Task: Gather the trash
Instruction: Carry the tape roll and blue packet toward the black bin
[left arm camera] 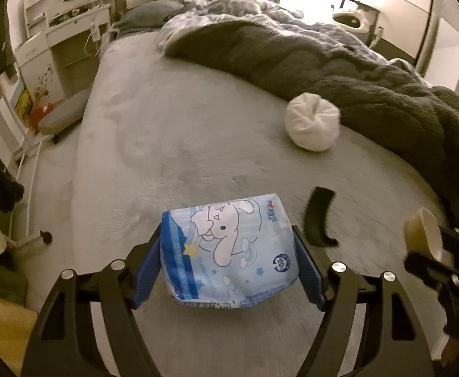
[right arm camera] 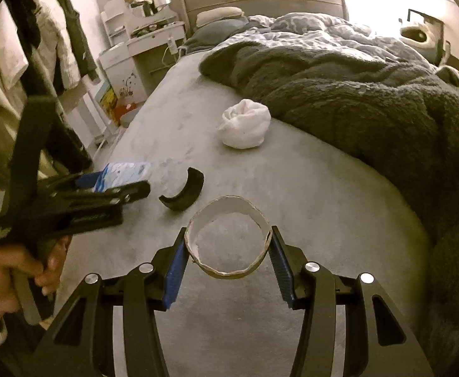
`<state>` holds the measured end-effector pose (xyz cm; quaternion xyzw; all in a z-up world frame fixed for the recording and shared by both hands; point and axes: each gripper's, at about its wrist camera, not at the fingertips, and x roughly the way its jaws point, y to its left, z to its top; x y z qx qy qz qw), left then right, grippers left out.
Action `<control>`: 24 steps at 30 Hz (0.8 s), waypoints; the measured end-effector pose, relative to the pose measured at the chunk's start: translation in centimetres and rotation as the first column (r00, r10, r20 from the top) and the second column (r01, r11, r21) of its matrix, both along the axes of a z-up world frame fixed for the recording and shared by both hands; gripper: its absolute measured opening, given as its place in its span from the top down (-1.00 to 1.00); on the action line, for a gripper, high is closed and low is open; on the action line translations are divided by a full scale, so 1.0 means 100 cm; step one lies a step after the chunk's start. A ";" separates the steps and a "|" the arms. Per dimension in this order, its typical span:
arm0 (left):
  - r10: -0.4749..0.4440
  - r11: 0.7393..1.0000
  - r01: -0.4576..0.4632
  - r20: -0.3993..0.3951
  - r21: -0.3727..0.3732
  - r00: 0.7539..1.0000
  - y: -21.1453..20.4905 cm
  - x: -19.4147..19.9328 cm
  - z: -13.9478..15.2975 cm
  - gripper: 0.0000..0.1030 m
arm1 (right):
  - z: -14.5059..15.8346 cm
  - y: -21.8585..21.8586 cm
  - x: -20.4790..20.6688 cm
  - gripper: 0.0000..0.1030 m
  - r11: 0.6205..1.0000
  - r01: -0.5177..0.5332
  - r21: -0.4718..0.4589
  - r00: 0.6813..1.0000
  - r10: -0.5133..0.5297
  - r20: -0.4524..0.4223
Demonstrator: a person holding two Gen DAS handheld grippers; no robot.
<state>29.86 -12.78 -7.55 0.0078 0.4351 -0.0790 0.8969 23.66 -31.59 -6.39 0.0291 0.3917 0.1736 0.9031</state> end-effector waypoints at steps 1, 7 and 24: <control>-0.010 1.000 0.010 0.009 -0.003 1.000 0.000 -0.004 0.003 -0.51 | 0.001 0.000 -0.001 0.01 1.000 0.008 0.011 1.000 -0.008 -0.001; -0.052 0.998 0.054 0.067 -0.022 0.996 0.012 -0.034 0.020 -0.50 | 0.001 0.006 -0.013 0.01 0.998 0.038 0.054 0.999 -0.037 -0.018; 0.031 0.994 -0.025 0.062 -0.104 0.998 0.094 -0.098 0.020 -0.50 | 0.004 0.070 -0.066 0.01 0.998 0.029 0.049 0.999 -0.029 -0.015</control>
